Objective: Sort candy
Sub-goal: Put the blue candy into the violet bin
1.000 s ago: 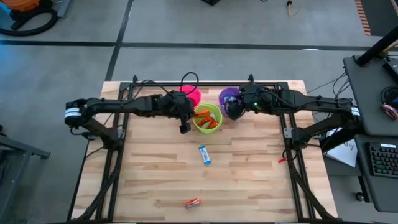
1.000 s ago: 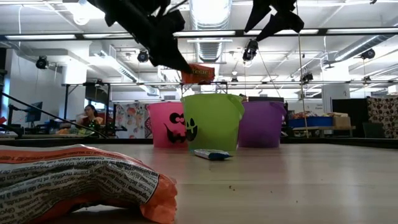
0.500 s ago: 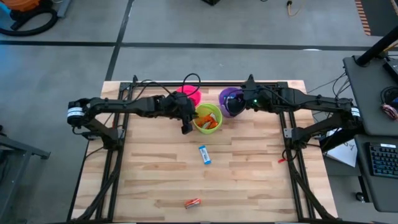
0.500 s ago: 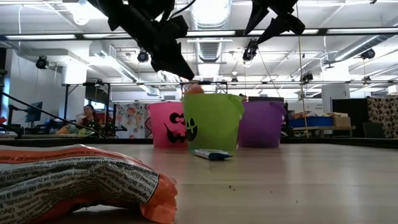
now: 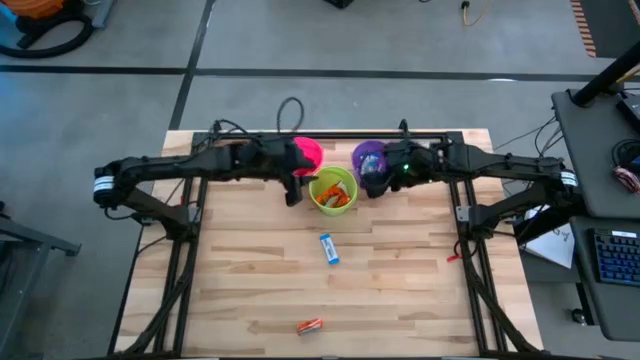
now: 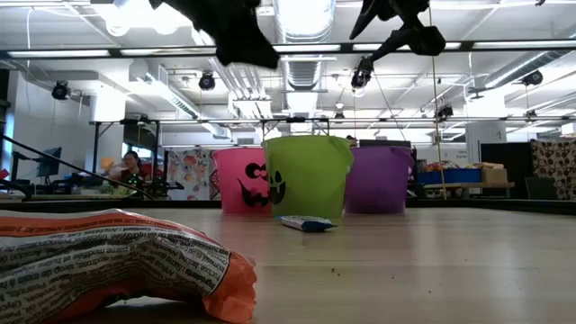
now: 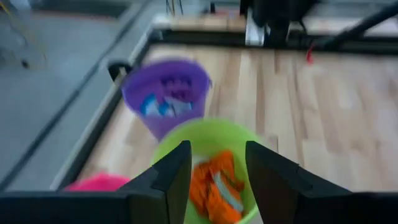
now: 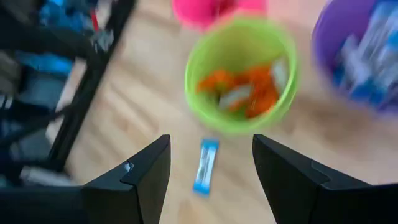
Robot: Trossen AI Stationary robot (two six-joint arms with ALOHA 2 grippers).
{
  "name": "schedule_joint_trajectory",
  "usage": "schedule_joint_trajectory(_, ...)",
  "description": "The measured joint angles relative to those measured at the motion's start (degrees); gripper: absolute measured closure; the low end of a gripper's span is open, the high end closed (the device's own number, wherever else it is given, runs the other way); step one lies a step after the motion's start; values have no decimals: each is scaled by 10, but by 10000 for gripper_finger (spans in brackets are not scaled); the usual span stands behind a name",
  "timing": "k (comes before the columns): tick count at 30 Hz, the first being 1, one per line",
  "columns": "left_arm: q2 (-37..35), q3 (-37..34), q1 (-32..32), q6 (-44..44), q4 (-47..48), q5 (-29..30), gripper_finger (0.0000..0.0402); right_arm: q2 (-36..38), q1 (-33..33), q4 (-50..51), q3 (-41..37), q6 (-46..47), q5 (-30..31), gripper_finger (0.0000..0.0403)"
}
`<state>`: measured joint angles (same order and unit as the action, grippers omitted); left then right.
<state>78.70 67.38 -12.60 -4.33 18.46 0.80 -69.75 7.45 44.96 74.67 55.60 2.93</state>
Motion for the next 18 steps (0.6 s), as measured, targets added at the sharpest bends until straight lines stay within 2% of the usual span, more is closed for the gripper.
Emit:
schedule_joint_trajectory(5, -61, 14, 0, -13, 6, 0, 272, -48, -36, 6, 0, 41, -64, 187)
schedule_joint_trajectory(12, -135, 18, 0, -4, 6, 2, 276, -136, -95, 9, 0, 83, -94, 187)
schedule_joint_trajectory(18, -170, 47, 0, 40, 9, 3, 276, -207, -126, 10, 0, 99, -96, 187)
